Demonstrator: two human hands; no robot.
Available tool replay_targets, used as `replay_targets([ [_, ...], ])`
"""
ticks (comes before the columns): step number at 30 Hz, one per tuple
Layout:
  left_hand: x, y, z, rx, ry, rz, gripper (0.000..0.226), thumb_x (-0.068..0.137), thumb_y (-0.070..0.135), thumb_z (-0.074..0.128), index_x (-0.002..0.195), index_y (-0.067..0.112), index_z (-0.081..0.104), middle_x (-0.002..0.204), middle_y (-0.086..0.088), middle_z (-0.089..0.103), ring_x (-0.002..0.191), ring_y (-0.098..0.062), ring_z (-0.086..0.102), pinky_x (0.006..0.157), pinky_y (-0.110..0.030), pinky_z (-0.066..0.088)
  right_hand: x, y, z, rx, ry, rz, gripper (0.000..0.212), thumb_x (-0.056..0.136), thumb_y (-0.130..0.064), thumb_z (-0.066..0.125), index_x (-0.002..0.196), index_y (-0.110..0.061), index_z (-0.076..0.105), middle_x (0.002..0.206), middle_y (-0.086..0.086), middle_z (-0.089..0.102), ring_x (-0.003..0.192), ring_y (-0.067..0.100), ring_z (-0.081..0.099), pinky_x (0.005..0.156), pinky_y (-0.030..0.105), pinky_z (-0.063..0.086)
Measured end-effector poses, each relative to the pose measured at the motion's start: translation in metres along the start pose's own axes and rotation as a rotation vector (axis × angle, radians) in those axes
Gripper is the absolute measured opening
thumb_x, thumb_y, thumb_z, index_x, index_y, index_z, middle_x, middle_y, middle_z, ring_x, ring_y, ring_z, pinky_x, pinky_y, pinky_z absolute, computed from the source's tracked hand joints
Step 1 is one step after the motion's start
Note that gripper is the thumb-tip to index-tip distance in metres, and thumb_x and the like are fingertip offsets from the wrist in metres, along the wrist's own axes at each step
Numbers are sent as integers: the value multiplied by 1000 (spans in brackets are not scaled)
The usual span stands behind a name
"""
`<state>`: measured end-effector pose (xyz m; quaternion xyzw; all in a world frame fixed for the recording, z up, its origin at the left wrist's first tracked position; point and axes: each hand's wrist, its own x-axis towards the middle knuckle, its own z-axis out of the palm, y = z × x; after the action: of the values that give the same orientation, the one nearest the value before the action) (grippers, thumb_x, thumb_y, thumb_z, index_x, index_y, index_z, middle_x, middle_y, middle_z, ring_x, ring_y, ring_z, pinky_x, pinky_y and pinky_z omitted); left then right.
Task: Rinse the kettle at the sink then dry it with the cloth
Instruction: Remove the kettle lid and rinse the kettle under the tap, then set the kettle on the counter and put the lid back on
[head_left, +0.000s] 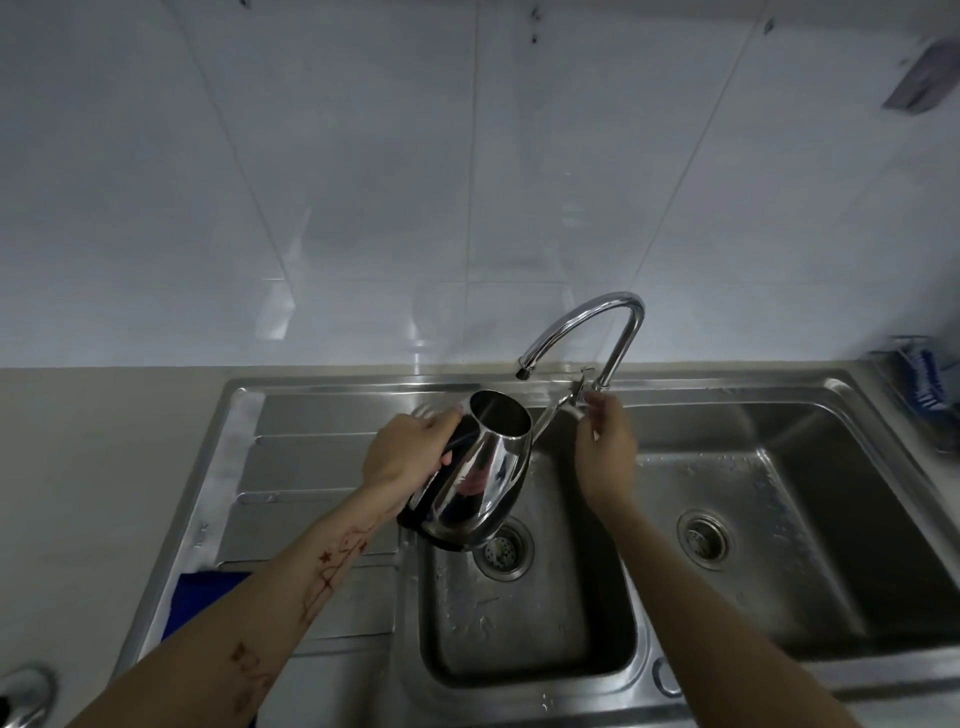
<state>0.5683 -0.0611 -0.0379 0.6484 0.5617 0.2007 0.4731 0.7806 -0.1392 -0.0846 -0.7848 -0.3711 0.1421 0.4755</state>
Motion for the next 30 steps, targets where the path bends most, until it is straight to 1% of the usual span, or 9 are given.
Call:
replay_targets([
  [3,-2,3,9,89,33,33,64,89,63,46,47,17,59,37,5,53,40,-11,55,55,-26,47,-17,-10,0,128,-70,55,23,101,-14,48,113,-12,68,101,-4,67,94,12,64,79,10,48],
  [4,-3,5,11,99,46,39,64,89,64,46,46,17,59,35,6,52,39,-10,54,54,-25,45,-17,-13,0,170,-80,61,24,102,-16,48,110,-11,70,99,-5,68,92,8,63,82,12,49],
  [6,-7,6,14,101,54,62,65,88,64,45,47,17,60,36,5,53,39,-10,54,53,-26,47,-18,-15,1,253,-58,92,24,102,-19,48,104,-15,72,97,-7,71,93,8,65,92,31,54],
  [8,-15,4,12,92,47,75,64,89,62,47,46,17,60,37,5,53,38,-11,54,55,-29,50,-20,-14,2,313,-57,142,23,102,-23,48,101,-25,72,96,-8,73,96,11,68,94,41,55],
  [10,-30,-10,-7,-5,88,65,62,89,60,50,45,18,60,38,4,54,39,-14,55,55,-33,52,-38,-28,14,310,-126,129,26,102,-29,47,94,-33,72,94,-7,75,95,14,70,93,46,56],
  [14,-54,-45,-51,-117,145,39,58,87,57,55,44,19,60,40,2,57,43,-20,59,59,-41,55,-76,-61,46,353,-252,117,29,103,-27,46,90,-31,72,86,-7,76,86,12,72,89,50,58],
  [17,-66,-69,-85,-203,194,8,54,85,55,61,44,19,61,40,1,56,41,-17,55,52,-38,48,-100,-84,74,347,-271,68,26,95,-44,46,90,-38,71,90,-5,76,91,18,72,87,55,56],
  [22,-72,-114,-161,-231,256,-7,58,85,49,65,36,22,58,33,5,50,33,-9,46,48,-23,36,-135,-131,135,360,-336,34,26,97,-35,47,85,-33,70,88,-4,75,87,18,73,85,54,58],
  [30,-69,-209,-314,-194,287,5,62,87,49,63,32,22,57,30,5,46,30,-9,42,45,-23,32,-208,-218,272,369,-401,-6,24,101,-21,48,90,-14,68,86,-1,74,83,13,72,79,35,60],
])
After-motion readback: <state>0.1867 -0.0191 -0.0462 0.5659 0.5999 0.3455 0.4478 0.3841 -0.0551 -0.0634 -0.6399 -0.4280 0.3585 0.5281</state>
